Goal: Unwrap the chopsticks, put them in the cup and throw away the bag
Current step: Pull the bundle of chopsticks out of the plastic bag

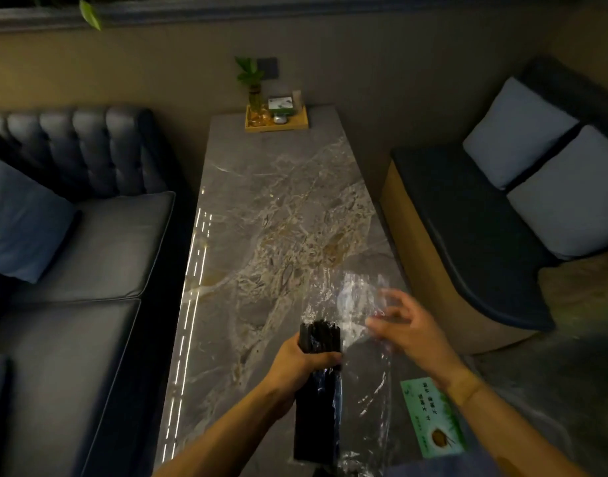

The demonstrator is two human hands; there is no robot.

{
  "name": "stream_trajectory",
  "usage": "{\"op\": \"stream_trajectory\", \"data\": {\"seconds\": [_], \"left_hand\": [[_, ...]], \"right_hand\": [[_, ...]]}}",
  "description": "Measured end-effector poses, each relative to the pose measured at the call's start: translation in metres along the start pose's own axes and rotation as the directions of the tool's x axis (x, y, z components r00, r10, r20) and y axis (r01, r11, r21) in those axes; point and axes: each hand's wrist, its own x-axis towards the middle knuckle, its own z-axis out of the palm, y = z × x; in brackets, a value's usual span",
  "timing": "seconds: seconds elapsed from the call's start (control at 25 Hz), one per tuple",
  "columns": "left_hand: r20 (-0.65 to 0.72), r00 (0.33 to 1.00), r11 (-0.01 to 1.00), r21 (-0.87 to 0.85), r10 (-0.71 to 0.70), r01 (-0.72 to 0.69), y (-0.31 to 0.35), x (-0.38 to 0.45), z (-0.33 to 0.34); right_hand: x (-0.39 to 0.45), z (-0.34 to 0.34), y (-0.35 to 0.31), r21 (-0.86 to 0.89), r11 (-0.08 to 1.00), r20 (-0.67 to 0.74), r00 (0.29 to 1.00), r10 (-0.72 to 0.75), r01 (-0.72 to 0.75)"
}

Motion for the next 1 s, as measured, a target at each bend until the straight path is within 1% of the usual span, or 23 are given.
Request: {"op": "stream_trajectory", "data": {"seconds": [0.04, 0.08, 0.12, 0.16, 0.2, 0.24, 0.28, 0.32, 0.4, 0.48, 0.52, 0.64, 0.68, 0.72, 0.8, 0.92, 1.0], "left_hand": [[-0.001, 1.000, 0.999, 0.040, 0.017, -0.017, -0.001, 0.001, 0.000], [0.007, 0.999, 0.997, 0.075, 0.034, -0.035, -0.001, 0.001, -0.001], [0.021, 0.999, 0.994, 0.100, 0.051, -0.052, -0.002, 0.001, -0.001], [0.031, 0.997, 0.991, 0.118, 0.064, -0.068, -0.003, 0.001, 0.000], [0.034, 0.996, 0.988, 0.130, 0.079, -0.083, -0.003, 0.001, 0.000], [0.033, 0.995, 0.985, 0.141, 0.095, -0.099, -0.003, 0.001, 0.000], [0.032, 0.993, 0.981, 0.156, 0.115, -0.119, -0.004, 0.002, 0.000], [0.033, 0.990, 0.974, 0.178, 0.135, -0.138, -0.005, 0.002, -0.001], [0.028, 0.985, 0.960, 0.219, 0.173, -0.175, -0.006, 0.003, -0.006], [0.020, 0.979, 0.947, 0.248, 0.203, -0.202, -0.008, 0.004, -0.013], [0.020, 0.976, 0.942, 0.260, 0.215, -0.213, -0.009, 0.005, -0.018], [0.011, 0.968, 0.922, 0.301, 0.252, -0.244, -0.011, 0.006, -0.030], [0.009, 0.965, 0.918, 0.306, 0.262, -0.253, -0.011, 0.005, -0.033], [0.015, 0.963, 0.915, 0.308, 0.271, -0.262, -0.011, 0.004, -0.037], [0.031, 0.960, 0.907, 0.322, 0.278, -0.273, -0.010, 0.002, -0.043], [0.060, 0.956, 0.901, 0.322, 0.286, -0.290, -0.009, -0.001, -0.054], [0.080, 0.961, 0.905, 0.323, 0.264, -0.276, -0.013, -0.001, -0.065]], "right_hand": [[0.004, -0.001, -0.007, -0.113, 0.991, -0.036, 0.996, -0.079, 0.075], [0.009, 0.000, -0.014, -0.281, 0.945, -0.062, 0.979, -0.192, 0.167], [0.013, 0.001, -0.022, -0.478, 0.838, -0.055, 0.943, -0.328, 0.264], [0.017, 0.007, -0.030, -0.650, 0.679, -0.007, 0.891, -0.454, 0.341], [0.020, 0.013, -0.039, -0.761, 0.528, 0.054, 0.848, -0.526, 0.376], [0.023, 0.021, -0.047, -0.821, 0.436, 0.092, 0.839, -0.536, 0.369], [0.026, 0.030, -0.056, -0.851, 0.404, 0.094, 0.855, -0.510, 0.335], [0.029, 0.038, -0.062, -0.865, 0.410, 0.070, 0.878, -0.473, 0.290], [0.033, 0.050, -0.071, -0.858, 0.461, 0.022, 0.914, -0.406, 0.226], [0.034, 0.059, -0.077, -0.821, 0.521, 0.007, 0.917, -0.399, 0.234], [0.035, 0.063, -0.079, -0.813, 0.533, -0.002, 0.915, -0.405, 0.234], [0.034, 0.074, -0.082, -0.858, 0.491, -0.071, 0.913, -0.403, 0.149], [0.033, 0.077, -0.083, -0.866, 0.482, -0.076, 0.918, -0.388, 0.132], [0.033, 0.081, -0.083, -0.852, 0.501, -0.056, 0.927, -0.370, 0.149], [0.030, 0.088, -0.084, -0.778, 0.590, -0.006, 0.936, -0.351, 0.216], [0.025, 0.099, -0.085, -0.678, 0.695, -0.032, 0.935, -0.352, 0.239], [0.019, 0.104, -0.087, -0.622, 0.741, -0.058, 0.929, -0.365, 0.252]]}}
